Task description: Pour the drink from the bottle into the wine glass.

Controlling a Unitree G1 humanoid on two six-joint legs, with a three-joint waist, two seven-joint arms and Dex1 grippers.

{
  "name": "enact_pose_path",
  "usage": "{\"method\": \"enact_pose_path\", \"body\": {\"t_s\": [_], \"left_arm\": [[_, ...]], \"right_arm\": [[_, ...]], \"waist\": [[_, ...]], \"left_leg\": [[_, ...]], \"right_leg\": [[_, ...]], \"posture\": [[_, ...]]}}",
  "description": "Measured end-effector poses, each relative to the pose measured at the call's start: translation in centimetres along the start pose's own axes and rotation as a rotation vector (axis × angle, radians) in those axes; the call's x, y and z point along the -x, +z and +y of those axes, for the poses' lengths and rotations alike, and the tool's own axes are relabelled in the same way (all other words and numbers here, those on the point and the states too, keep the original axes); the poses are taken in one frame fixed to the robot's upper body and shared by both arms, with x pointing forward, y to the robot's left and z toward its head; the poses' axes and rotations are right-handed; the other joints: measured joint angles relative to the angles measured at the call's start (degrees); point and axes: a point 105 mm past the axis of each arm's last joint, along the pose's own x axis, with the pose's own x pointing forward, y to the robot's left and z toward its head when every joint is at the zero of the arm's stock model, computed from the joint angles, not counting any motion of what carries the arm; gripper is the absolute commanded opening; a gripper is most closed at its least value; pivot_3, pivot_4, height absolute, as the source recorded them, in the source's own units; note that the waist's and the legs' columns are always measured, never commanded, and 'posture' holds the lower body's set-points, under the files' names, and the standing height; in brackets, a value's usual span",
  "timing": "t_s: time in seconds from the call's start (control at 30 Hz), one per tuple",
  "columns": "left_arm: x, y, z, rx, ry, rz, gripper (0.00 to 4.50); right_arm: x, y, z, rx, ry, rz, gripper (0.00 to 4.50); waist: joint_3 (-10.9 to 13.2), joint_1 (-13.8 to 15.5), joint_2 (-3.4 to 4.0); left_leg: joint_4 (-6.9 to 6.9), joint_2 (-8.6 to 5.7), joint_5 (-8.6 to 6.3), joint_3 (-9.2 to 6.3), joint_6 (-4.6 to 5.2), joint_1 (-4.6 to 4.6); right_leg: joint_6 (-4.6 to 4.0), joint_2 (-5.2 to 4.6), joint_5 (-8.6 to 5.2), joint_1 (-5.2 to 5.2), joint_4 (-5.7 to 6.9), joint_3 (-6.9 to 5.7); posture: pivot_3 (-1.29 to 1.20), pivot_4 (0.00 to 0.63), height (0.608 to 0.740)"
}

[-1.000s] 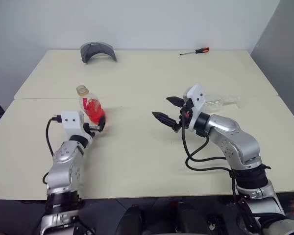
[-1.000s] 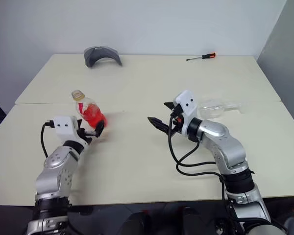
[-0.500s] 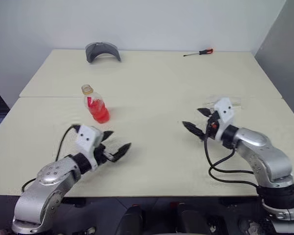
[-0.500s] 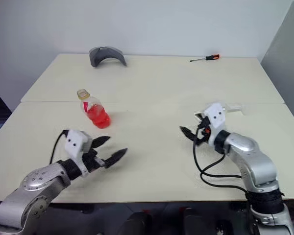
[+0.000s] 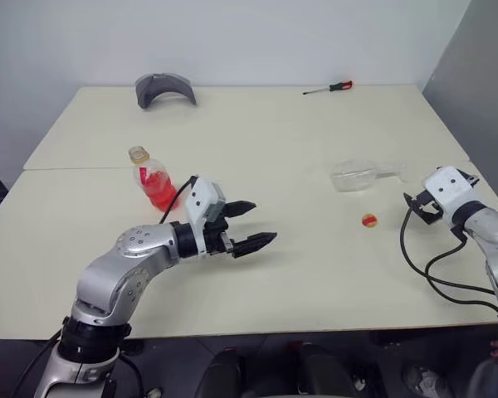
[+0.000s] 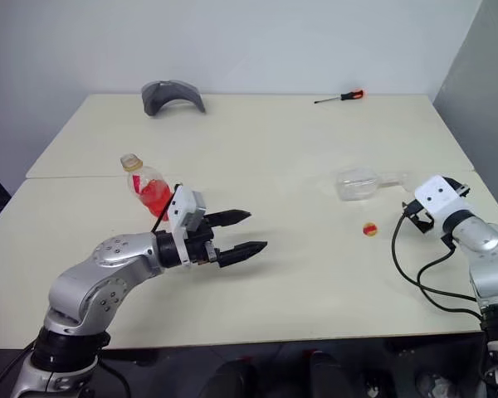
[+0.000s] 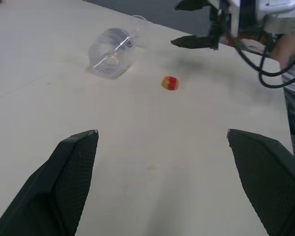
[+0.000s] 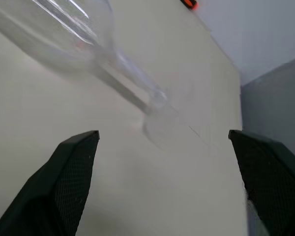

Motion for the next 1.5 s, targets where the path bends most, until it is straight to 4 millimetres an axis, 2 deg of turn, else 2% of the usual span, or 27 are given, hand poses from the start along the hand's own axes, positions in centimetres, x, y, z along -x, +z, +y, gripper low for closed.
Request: {"method": "enact_pose_path", "body": {"t_s": [0.13, 0.33, 0.43, 0.63, 0.9, 1.2, 1.3, 1.5], "left_arm": [[-0.6, 0.0, -0.2, 0.009, -0.035, -0.003, 4.48], [-0.9, 0.5, 0.1, -0.001, -0.035, -0.011, 4.48], [-0.9, 0.5, 0.2, 0.004, -0.029, -0.009, 4.48], [-0.6, 0.1, 0.4, 0.017, -0.002, -0.001, 4.48], [-0.5, 0.0, 0.6, 0.034, 0.022, 0.015, 4.48], [-0.3, 0.1, 0.8, 0.041, 0.042, 0.019, 4.48], [-0.2, 0.2, 0.9, 0.041, 0.051, 0.016, 4.5], [-0.2, 0.2, 1.0, 0.044, 0.06, 0.02, 4.5]], "right_arm": [[-1.7, -0.2, -0.1, 0.176, -0.024, -0.019, 4.5], [-3.6, 1.6, -0.5, 0.346, -0.043, -0.093, 4.5], [-4.4, 1.8, 0.2, 0.38, -0.023, -0.107, 4.5], [-5.8, 0.8, 1.9, 0.416, 0.047, -0.054, 4.5], [-6.6, 0.3, 2.3, 0.471, 0.063, -0.007, 4.5], [-7.3, 1.1, 2.5, 0.577, 0.049, -0.005, 4.5], [-7.5, 1.5, 2.6, 0.595, 0.049, -0.015, 3.94], [-7.6, 1.6, 2.5, 0.613, 0.048, -0.011, 1.82]], "waist": [[0.0, 0.0, 0.0], [0.0, 0.07, -0.01], [0.0, 0.06, 0.0], [0.0, 0.01, 0.0], [0.0, 0.01, 0.0], [0.0, -0.03, 0.0], [0.0, -0.06, 0.0], [0.0, -0.07, 0.0]], "left_leg": [[0.02, 0.04, 0.04, 0.14, -0.06, -0.01], [0.04, 0.04, 0.04, 0.14, -0.07, -0.03], [0.04, 0.04, 0.05, 0.14, -0.08, -0.03], [0.04, 0.04, 0.05, 0.15, -0.08, -0.04], [0.06, 0.04, 0.05, 0.16, -0.08, -0.04], [0.06, 0.04, 0.05, 0.15, -0.09, -0.03], [0.06, 0.04, 0.05, 0.15, -0.09, -0.04], [0.06, 0.04, 0.05, 0.15, -0.09, -0.04]], "right_leg": [[0.0, -0.01, 0.0, -0.01, -0.01, 0.06], [0.0, -0.01, 0.0, 0.0, -0.02, 0.08], [0.0, -0.01, 0.0, 0.0, -0.02, 0.07], [-0.01, -0.02, 0.0, -0.01, -0.02, 0.09], [-0.01, -0.03, 0.0, -0.01, -0.01, 0.1], [-0.01, -0.03, 0.0, -0.01, 0.0, 0.1], [-0.01, -0.03, 0.0, -0.01, -0.01, 0.1], [-0.01, -0.03, 0.0, -0.01, -0.01, 0.1]], "posture": [[0.0, 0.15, 0.74], [0.0, 0.15, 0.74], [0.0, 0.15, 0.74], [0.0, 0.15, 0.74], [0.0, 0.15, 0.74], [0.0, 0.15, 0.74], [0.0, 0.15, 0.74], [0.0, 0.15, 0.74]]}}
